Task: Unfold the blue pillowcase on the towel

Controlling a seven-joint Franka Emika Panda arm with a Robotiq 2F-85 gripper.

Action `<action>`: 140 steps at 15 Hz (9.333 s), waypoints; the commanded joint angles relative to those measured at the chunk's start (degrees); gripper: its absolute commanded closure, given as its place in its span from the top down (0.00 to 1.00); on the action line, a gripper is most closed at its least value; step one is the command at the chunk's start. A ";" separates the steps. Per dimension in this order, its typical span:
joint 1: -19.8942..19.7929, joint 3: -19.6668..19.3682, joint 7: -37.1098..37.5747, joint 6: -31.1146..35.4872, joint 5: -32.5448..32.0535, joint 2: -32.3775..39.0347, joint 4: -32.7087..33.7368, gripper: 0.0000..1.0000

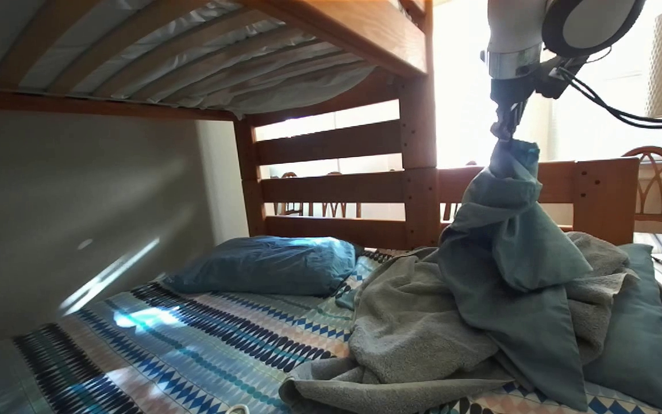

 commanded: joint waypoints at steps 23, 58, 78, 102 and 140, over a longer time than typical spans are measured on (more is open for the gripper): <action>-18.22 18.98 12.31 4.66 -5.03 -22.06 -12.37 0.00; -30.72 12.93 -12.86 -6.21 54.61 -25.44 -19.71 0.77; -23.12 24.25 -44.09 -14.31 43.03 19.19 3.54 1.00; -18.73 21.98 -49.21 -21.22 26.75 35.43 31.16 0.36; -18.19 26.64 -46.11 -16.05 30.70 -0.12 3.65 0.00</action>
